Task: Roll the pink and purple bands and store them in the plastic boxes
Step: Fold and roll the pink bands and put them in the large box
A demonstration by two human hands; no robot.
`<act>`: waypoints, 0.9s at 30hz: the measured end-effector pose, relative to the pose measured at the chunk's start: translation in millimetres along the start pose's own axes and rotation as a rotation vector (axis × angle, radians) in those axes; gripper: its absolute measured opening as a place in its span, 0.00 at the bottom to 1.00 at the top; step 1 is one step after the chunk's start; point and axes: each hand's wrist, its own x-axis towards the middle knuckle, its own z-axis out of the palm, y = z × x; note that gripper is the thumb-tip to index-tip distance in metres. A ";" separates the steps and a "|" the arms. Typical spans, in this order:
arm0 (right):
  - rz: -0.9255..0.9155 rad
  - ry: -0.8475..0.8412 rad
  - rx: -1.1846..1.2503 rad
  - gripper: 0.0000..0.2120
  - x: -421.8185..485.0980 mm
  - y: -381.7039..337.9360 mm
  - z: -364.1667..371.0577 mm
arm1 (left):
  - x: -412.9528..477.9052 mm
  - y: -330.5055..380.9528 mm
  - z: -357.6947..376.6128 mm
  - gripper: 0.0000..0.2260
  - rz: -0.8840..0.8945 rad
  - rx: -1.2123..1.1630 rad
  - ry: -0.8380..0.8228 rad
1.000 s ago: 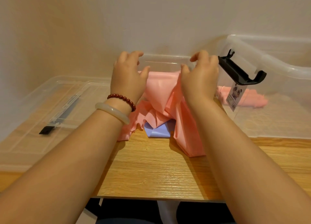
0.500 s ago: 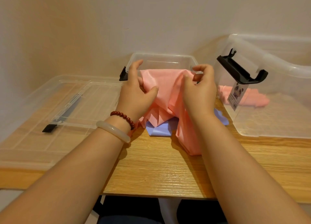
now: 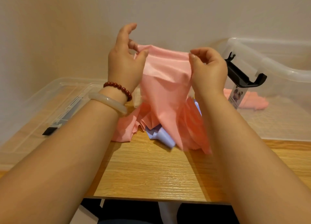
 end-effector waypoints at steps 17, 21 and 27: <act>-0.057 0.060 -0.514 0.10 -18.7 18.3 -6.7 | -39.4 -27.1 -3.0 0.12 0.082 0.372 -0.114; 0.014 0.027 -0.446 0.17 -33.8 30.2 -11.1 | -53.5 -26.8 -4.6 0.14 -0.070 0.291 -0.105; 0.023 -0.105 -0.338 0.06 -50.7 33.5 -7.6 | -56.1 -18.4 -4.1 0.22 -0.240 0.200 -0.302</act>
